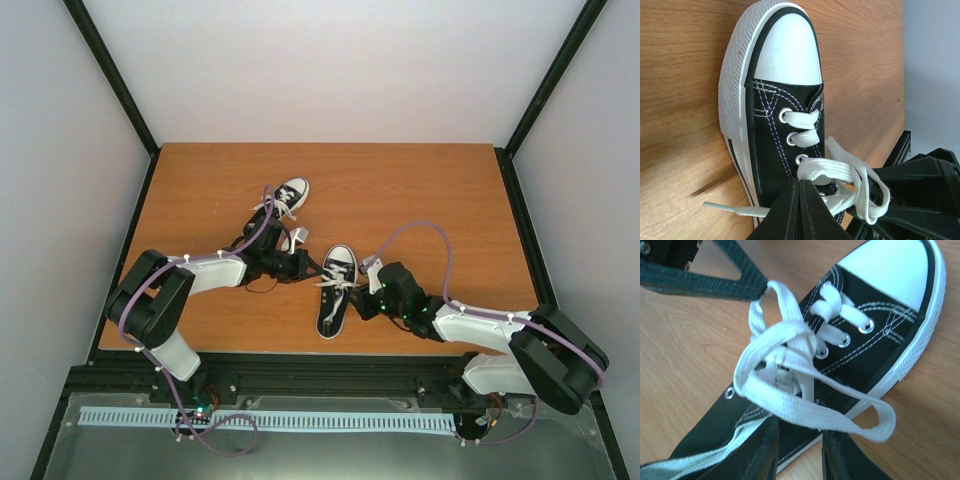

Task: Tie the shoes
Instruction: Cross the shoelace with the shoelace.

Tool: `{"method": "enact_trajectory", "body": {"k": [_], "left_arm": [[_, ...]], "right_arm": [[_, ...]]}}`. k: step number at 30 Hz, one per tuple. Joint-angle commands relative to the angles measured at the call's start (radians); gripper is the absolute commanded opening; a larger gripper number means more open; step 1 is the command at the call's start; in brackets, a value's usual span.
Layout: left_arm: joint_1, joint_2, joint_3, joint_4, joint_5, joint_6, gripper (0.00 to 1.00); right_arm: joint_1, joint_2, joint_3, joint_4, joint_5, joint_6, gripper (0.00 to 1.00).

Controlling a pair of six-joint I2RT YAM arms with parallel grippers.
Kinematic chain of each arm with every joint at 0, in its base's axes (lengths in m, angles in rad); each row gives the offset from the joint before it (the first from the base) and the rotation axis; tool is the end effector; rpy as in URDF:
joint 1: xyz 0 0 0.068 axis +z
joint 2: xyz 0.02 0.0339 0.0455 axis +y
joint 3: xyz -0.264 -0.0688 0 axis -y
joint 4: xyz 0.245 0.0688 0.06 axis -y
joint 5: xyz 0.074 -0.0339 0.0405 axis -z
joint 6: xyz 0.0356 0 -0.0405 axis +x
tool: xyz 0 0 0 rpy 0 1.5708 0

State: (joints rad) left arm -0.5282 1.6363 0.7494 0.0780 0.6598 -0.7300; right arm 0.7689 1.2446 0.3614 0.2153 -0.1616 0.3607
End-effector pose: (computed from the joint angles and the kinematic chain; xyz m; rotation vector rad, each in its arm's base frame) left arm 0.2560 -0.1746 0.1510 0.0923 2.6075 -1.3249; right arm 0.1562 0.1591 0.1447 -0.5661 2.2802 0.7698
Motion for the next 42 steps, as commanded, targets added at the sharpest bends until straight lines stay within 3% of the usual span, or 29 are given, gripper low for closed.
{"method": "enact_trajectory", "body": {"k": [1,21,26,28,29,34,39,42], "left_arm": [[0.010,-0.004,0.036,-0.007,0.022,0.028,0.01],[0.010,0.026,0.073,0.000,0.039,0.044,0.01],[0.010,0.054,0.091,0.008,0.053,0.046,0.01],[0.010,0.060,0.094,0.014,0.052,0.051,0.02],[0.010,0.064,0.094,0.016,0.053,0.054,0.07],[0.010,0.001,0.021,0.047,0.016,0.074,0.50],[0.010,-0.107,-0.089,0.068,-0.043,0.115,0.72],[0.010,-0.157,-0.153,0.086,-0.062,0.148,0.77]], "right_arm": [[0.009,0.026,0.040,0.030,0.056,-0.048,0.26],[0.009,0.164,0.065,0.078,0.038,-0.092,0.20],[0.009,0.162,0.069,0.076,0.039,-0.097,0.05],[0.009,0.152,0.063,0.065,0.037,-0.091,0.03],[0.009,0.148,0.059,0.060,0.037,-0.086,0.03],[0.009,0.116,0.033,0.032,0.048,-0.068,0.03],[0.008,0.101,0.029,0.019,0.054,-0.060,0.03],[0.007,0.102,0.030,0.024,0.050,-0.060,0.03]]}}
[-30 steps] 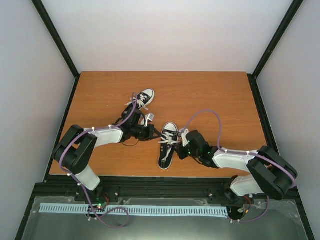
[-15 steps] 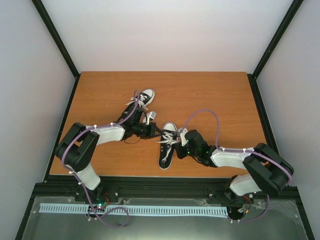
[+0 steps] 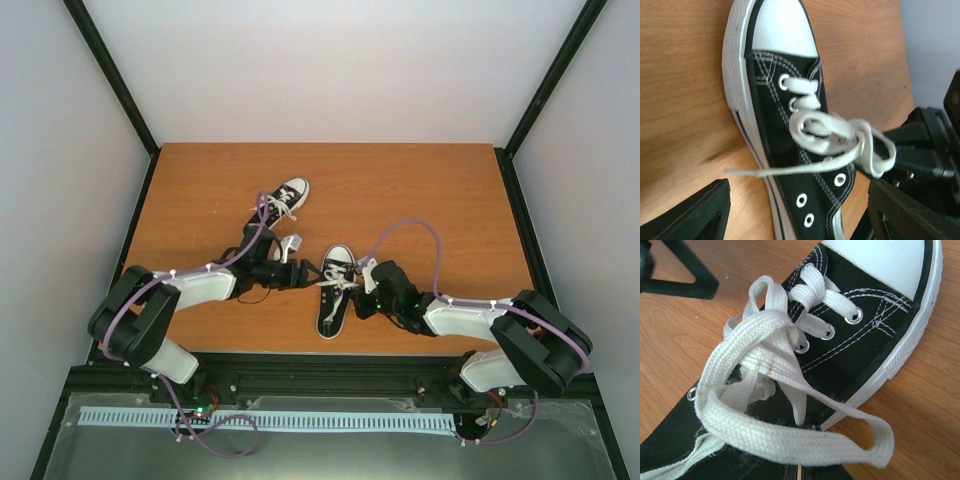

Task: Tie the shoes
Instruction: Cross the shoelace with the shoelace.

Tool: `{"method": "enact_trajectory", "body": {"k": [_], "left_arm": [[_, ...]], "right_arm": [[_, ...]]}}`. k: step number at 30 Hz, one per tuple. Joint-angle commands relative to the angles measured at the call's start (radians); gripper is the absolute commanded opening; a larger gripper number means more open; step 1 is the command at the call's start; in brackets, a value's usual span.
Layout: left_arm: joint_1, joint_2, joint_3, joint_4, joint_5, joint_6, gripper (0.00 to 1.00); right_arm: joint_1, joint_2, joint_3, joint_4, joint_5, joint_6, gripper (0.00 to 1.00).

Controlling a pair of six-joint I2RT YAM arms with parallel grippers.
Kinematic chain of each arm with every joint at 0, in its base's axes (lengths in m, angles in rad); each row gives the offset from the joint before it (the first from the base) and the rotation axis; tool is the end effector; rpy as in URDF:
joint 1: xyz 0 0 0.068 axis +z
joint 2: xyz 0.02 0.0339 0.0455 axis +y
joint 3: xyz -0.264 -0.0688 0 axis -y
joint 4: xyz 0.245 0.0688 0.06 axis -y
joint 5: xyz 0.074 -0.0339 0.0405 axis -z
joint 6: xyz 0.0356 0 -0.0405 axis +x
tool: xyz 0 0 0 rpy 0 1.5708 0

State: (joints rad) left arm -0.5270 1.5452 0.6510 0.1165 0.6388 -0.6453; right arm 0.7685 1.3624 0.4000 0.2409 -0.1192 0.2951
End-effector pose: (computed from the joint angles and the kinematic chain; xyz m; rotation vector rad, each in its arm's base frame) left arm 0.2370 -0.1625 0.1520 0.1996 2.5389 -1.2793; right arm 0.1673 0.1676 0.1328 -0.6212 2.3010 0.6688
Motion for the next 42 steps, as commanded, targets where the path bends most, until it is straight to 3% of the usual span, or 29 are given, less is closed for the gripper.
{"method": "enact_trajectory", "body": {"k": [1,7,15,22,32,42], "left_arm": [[0.009,-0.078,-0.069,0.050,-0.046,0.084,0.77],[-0.014,-0.116,-0.083,0.063,-0.062,0.269,0.67],[-0.181,-0.074,-0.022,0.010,-0.236,0.492,0.61],[-0.205,-0.054,-0.031,0.064,-0.357,0.537,0.57],[-0.212,-0.006,-0.026,0.132,-0.345,0.562,0.49],[-0.213,0.023,-0.009,0.130,-0.341,0.554,0.21]], "right_arm": [[0.008,-0.015,-0.008,0.001,0.006,0.007,0.03],[0.008,0.002,-0.002,0.019,-0.001,0.010,0.03],[0.008,0.018,0.002,0.023,-0.007,0.015,0.03],[0.008,0.027,0.006,0.038,-0.023,0.015,0.03],[0.008,0.050,0.017,0.045,-0.031,0.016,0.03],[0.008,0.060,0.015,0.049,-0.035,0.022,0.03]]}}
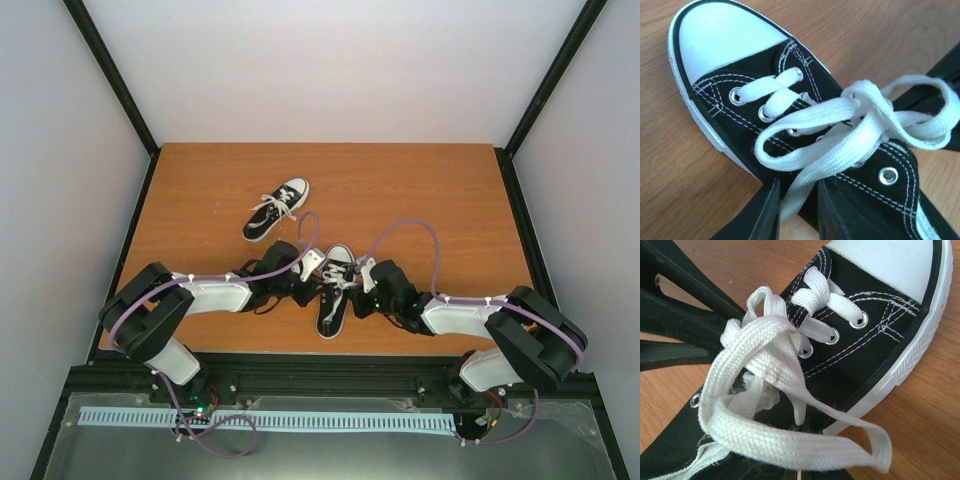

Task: Tie the shoes
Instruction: Cross the shoelace with the shoelace, then adjust the shoelace on the shoelace.

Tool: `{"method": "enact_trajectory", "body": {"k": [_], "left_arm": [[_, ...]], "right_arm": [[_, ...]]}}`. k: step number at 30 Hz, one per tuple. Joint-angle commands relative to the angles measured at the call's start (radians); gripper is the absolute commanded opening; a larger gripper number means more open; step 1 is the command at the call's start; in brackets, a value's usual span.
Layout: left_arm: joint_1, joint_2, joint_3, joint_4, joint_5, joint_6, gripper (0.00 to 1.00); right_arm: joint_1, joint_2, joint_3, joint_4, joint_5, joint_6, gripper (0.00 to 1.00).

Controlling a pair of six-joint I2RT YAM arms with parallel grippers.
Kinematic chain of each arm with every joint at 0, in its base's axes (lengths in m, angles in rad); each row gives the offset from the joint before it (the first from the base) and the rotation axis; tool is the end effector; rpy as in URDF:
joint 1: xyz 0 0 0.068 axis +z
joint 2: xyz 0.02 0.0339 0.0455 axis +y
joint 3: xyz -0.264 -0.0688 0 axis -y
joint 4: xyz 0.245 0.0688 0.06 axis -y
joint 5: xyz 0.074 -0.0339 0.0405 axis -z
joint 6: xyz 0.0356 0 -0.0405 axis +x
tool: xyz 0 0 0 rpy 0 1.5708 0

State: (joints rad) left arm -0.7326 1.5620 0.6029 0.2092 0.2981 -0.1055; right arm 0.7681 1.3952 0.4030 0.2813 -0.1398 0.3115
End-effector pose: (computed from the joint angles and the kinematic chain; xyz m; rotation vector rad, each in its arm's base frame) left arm 0.2060 -0.1994 0.1377 0.8898 2.2355 -0.7545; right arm 0.1698 0.1709 0.1298 -0.6127 2.2996 0.7034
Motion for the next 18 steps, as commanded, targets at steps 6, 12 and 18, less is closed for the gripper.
{"method": "enact_trajectory", "body": {"k": [6,12,18], "left_arm": [[-0.008,0.030,0.054,0.020,0.013,0.004,0.07],[-0.008,-0.001,0.043,-0.033,-0.031,-0.048,0.01],[-0.007,-0.060,0.016,-0.130,-0.096,-0.146,0.01]], "right_arm": [[0.008,0.027,0.007,0.008,-0.018,0.010,0.03],[0.009,0.014,0.004,-0.025,-0.013,0.021,0.03],[0.008,0.002,-0.021,-0.073,0.006,0.054,0.03]]}}
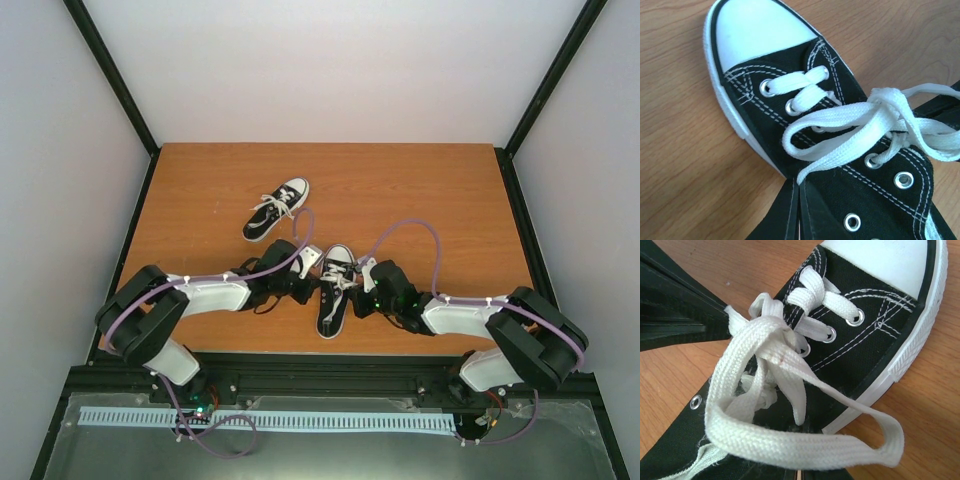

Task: Tie the shoes
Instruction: Adjust the shoelace on the shoelace.

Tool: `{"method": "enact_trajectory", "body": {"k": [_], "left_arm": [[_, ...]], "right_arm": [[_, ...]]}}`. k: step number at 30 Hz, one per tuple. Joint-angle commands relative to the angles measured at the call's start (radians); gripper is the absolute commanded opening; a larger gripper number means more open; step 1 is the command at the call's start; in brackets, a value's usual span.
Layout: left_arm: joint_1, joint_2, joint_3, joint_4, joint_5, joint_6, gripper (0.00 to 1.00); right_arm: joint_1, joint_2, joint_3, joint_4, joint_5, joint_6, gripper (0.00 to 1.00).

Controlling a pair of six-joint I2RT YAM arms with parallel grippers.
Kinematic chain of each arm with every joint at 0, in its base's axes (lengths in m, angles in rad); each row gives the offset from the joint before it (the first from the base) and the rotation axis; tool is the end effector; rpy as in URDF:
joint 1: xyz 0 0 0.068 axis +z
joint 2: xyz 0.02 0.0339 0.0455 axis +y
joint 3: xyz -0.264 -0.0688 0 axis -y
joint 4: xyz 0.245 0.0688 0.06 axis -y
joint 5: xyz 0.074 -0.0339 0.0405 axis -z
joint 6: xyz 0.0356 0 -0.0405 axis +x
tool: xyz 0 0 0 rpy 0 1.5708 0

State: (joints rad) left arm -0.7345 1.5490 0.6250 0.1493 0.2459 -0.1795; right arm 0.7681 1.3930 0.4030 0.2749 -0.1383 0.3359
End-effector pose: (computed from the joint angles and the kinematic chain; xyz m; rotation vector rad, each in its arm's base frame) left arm 0.2074 -0.1990 0.1422 0.7885 2.3064 -0.7216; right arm 0.1695 0.1705 0.1298 -0.5853 2.3147 0.7114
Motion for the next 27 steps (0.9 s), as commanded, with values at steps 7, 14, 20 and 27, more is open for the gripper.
{"method": "enact_trajectory", "body": {"k": [7,14,20,27], "left_arm": [[-0.005,-0.079,0.006,-0.194,-0.053,-0.134,0.01],[0.022,-0.116,0.005,-0.279,-0.071,-0.222,0.01],[0.072,-0.147,-0.002,-0.367,-0.004,-0.244,0.01],[0.094,-0.168,-0.010,-0.435,0.043,-0.277,0.01]], "right_arm": [[0.008,-0.018,-0.032,-0.158,0.009,0.062,0.03],[0.007,-0.054,-0.043,-0.228,0.014,0.076,0.03],[0.007,-0.076,-0.045,-0.301,0.031,0.116,0.03],[0.008,-0.127,-0.058,-0.316,0.024,0.132,0.03]]}}
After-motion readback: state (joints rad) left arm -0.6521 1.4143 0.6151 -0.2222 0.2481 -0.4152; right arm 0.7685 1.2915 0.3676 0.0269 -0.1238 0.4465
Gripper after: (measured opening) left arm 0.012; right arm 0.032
